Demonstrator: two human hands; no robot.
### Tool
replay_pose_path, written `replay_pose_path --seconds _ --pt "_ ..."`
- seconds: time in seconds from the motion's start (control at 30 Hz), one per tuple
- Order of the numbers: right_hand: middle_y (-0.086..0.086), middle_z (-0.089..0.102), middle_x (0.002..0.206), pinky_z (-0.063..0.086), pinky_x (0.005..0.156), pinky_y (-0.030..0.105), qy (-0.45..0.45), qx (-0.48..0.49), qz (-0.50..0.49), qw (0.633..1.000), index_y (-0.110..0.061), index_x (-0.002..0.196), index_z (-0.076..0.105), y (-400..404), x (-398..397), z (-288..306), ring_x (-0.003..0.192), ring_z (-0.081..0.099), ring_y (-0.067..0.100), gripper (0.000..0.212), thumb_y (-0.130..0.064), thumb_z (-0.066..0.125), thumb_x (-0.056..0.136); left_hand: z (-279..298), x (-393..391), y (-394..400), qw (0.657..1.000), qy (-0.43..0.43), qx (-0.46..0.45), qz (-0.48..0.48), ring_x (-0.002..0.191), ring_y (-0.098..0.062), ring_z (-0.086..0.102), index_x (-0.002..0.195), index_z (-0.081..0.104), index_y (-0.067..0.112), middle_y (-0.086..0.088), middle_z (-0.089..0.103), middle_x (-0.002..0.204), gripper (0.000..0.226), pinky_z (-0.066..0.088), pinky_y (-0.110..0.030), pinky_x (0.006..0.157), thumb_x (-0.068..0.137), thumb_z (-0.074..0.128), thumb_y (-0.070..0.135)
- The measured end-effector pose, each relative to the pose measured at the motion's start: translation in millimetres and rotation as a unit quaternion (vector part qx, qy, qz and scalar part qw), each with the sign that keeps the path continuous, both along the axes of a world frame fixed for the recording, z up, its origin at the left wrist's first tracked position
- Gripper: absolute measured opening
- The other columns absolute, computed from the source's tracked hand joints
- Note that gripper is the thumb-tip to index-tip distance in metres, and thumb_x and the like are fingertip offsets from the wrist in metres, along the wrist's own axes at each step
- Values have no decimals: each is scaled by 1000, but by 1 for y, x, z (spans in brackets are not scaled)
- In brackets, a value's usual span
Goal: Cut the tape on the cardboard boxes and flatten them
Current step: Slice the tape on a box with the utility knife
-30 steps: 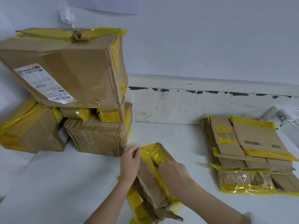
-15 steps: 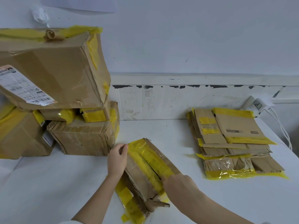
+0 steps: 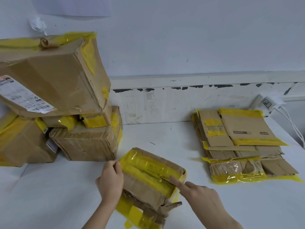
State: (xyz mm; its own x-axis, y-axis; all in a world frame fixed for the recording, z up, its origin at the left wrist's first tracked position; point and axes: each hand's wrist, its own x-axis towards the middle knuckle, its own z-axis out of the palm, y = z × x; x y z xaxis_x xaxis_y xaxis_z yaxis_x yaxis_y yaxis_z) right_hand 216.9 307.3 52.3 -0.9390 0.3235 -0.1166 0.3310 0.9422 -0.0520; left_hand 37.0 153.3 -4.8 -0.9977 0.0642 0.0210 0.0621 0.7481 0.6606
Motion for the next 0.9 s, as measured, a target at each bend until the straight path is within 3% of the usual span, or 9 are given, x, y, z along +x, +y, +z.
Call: replay_pose_path --seconds 0.1,0.2,0.3,0.43,0.53,0.63,0.73,0.83,0.9 --pt "-14 55 64 25 38 22 53 -79 -41 995 -47 135 41 9 -1 -4 47 56 10 90 -26 86 60 1 3 -13 996 -30 20 79 93 -34 53 104 57 2 -17 57 107 25 34 -45 91 100 38 17" --pt "-17 59 97 43 63 24 95 -168 -106 975 -48 145 4 25 0 -17 86 60 8 59 -29 36 100 5 5 -16 988 -38 88 125 85 -46 52 92 51 -12 -36 50 106 27 40 -54 82 99 35 9" --pt "-9 63 97 45 71 28 90 -220 -151 960 -40 147 15 34 -5 -22 89 60 16 49 -29 29 102 12 11 -18 988 -58 100 107 91 -45 50 107 45 -12 -36 40 123 19 40 -50 84 95 43 4" --pt "-3 63 95 47 70 32 71 -202 -154 965 -40 148 12 45 -18 -25 86 60 19 49 -28 26 103 21 26 -13 996 -84 -32 -12 101 -29 51 141 25 13 -10 26 138 59 35 -41 91 90 55 15" --pt "-3 52 79 40 57 31 59 -151 -133 978 -38 146 18 53 -32 -21 71 54 20 48 -21 27 102 33 30 -1 967 11 -236 -93 121 -19 40 141 28 27 -1 24 140 63 33 -38 93 85 57 28" --pt "-1 48 71 34 47 30 51 -120 -126 983 -34 138 30 58 -45 -19 63 53 23 44 -12 32 100 37 18 24 936 162 -236 -204 115 -30 55 125 57 11 -8 55 128 57 44 -48 90 71 73 15" --pt "7 61 83 40 52 33 56 -173 -145 973 -28 130 42 62 -53 -17 73 62 29 33 -19 26 102 36 14 51 905 178 -246 -297 123 -27 53 128 58 12 -4 58 130 46 35 -56 102 87 47 32" --pt "8 61 82 39 53 32 59 -190 -142 970 -27 128 46 62 -56 -19 73 62 30 33 -20 26 102 10 6 56 910 77 -283 -292 141 -9 21 148 19 35 16 25 151 49 6 -48 115 100 17 44" --pt "5 56 78 37 51 31 58 -185 -144 970 -28 127 46 63 -57 -21 69 57 29 33 -19 26 102 -1 3 54 917 75 -273 -282 139 -4 17 148 11 40 21 19 152 48 4 -45 114 100 16 43"
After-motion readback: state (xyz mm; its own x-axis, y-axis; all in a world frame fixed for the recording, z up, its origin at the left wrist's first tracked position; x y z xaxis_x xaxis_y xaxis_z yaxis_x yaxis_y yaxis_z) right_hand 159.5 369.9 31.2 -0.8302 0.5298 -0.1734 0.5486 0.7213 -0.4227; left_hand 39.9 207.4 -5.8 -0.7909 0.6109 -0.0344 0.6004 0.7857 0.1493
